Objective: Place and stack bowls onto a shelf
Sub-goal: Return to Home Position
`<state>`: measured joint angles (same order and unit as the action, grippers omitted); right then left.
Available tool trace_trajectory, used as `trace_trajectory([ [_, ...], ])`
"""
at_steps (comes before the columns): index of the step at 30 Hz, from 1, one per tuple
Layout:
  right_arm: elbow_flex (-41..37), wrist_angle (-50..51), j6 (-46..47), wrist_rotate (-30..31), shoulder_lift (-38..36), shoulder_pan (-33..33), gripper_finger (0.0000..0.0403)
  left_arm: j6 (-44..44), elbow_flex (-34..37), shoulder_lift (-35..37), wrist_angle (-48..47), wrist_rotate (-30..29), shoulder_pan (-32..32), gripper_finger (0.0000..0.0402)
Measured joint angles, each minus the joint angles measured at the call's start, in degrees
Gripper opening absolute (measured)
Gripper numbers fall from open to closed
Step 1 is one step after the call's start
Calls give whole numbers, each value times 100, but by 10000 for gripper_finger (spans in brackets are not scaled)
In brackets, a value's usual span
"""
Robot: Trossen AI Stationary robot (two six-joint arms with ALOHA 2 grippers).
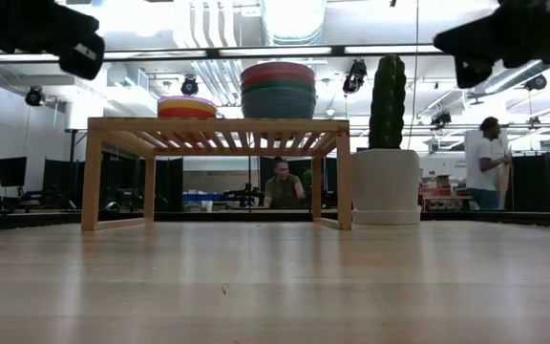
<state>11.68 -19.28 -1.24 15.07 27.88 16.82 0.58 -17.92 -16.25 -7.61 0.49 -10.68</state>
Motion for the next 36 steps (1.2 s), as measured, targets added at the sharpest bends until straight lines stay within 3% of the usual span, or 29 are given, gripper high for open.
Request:
trace_trajectory([
  [10, -494, 4, -131, 19, -951, 0, 9, 395, 1188, 1612, 160, -4, 0, 0],
  [21, -1057, -29, -497, 130, -1862, -39, 9, 452, 1720, 1610, 838, -57, 22, 0],
  [31, -1097, 724, -729, 150, -2779, -74, 9, 520, 1730, 1496, 872, -125, 24, 0],
  [36, -1099, 1198, -789, 402, -2746, -73, 9, 769, 1711, 1382, 843, -117, 24, 0],
])
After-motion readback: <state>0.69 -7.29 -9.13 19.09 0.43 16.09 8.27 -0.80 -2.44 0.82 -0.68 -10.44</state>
